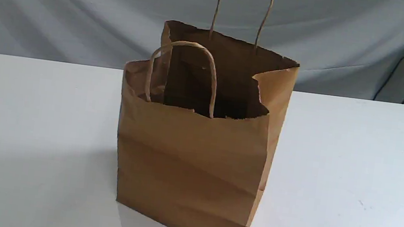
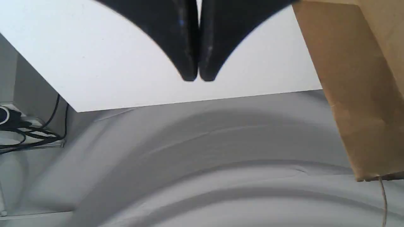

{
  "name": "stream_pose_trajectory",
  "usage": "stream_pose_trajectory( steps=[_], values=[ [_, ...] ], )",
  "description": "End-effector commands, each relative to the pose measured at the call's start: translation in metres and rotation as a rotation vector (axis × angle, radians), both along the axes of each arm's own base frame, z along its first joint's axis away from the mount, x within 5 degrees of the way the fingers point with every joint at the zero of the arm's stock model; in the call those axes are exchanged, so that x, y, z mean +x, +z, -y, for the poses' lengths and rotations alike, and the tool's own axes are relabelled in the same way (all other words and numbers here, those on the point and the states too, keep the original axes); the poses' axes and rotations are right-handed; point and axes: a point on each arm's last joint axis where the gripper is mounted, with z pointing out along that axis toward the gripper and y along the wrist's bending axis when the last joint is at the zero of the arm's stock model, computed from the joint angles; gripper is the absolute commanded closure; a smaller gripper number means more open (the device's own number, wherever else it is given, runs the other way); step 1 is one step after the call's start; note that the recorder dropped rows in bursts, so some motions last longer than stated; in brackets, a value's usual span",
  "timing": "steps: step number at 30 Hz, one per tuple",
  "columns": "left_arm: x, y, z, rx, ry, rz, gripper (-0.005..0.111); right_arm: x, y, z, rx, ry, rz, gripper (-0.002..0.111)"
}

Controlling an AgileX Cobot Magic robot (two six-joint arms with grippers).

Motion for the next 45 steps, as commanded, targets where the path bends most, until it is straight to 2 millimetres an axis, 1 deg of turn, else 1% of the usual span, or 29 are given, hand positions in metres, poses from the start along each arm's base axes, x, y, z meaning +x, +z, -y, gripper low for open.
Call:
stream_pose_trajectory(
  steps=[1,21,30,34,37,45],
  values=[
    [-0.0002,-0.0011,0.0002,-0.027,0.001,0.002,0.107,-0.0003,-0.0015,0.0003,0.000,-0.006,-0.003,0.108],
    [-0.0002,-0.0011,0.0002,-0.024,0.001,0.001,0.107,-0.0003,-0.0015,0.0003,0.000,-0.006,-0.003,0.108],
    [-0.0004,-0.0016,-0.0020,0.109,0.012,-0.011,0.107,-0.0003,-0.0015,0.0003,0.000,-0.006,-0.003,0.108],
    [-0.0005,-0.0017,-0.0041,0.231,0.023,-0.021,0.107,-0.0003,-0.0015,0.0003,0.000,-0.006,-0.003,0.108],
    [-0.0006,-0.0017,-0.0050,0.281,0.028,-0.025,0.107,-0.0003,-0.0015,0.0003,0.000,-0.006,-0.003,0.108],
    [-0.0006,-0.0010,-0.0050,0.283,0.028,-0.018,0.107,-0.0003,-0.0015,0.0003,0.000,-0.006,-0.003,0.108]
  ],
)
